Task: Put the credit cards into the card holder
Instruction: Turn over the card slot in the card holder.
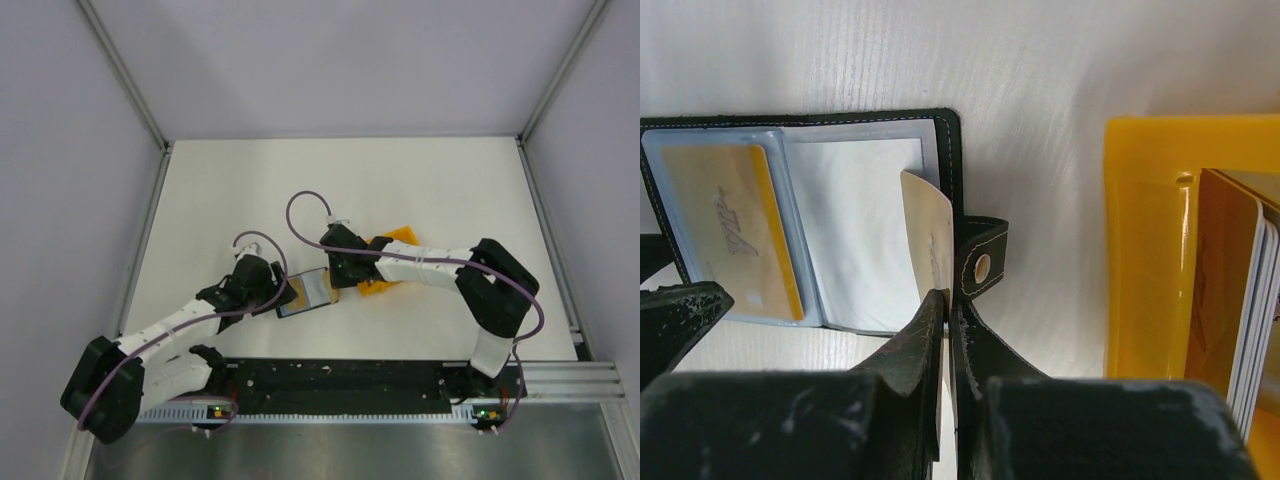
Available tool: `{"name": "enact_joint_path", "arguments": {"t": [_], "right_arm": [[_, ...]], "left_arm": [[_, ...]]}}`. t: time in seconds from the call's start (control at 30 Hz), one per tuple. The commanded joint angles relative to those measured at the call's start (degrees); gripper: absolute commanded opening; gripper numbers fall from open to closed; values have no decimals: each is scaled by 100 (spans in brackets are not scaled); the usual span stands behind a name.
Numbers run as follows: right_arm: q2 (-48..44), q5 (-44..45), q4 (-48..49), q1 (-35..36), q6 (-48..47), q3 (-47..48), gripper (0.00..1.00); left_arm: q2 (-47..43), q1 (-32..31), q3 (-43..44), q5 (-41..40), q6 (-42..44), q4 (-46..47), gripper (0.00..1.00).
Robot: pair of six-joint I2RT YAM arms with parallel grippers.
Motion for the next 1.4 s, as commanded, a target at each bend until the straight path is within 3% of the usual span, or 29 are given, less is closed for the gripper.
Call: {"name": "enact_joint_path", "arguments": {"t": [0.0,0.73,0.93,1.37], "right_arm": [[415,75,-364,-17,-118,-310,0],[512,-153,-320,-17,-162,-275,0],[530,-180,-320,-17,-171,-266,0],[547,-241,-320,-17,-197,-205,0]], "left_arm": [[120,34,-378,154,-172,553,74],[-477,52,-53,163,-269,299,43],[-495,52,-70,180,-269,448,30],[-626,43,-35,461,-190,651,29]]}}
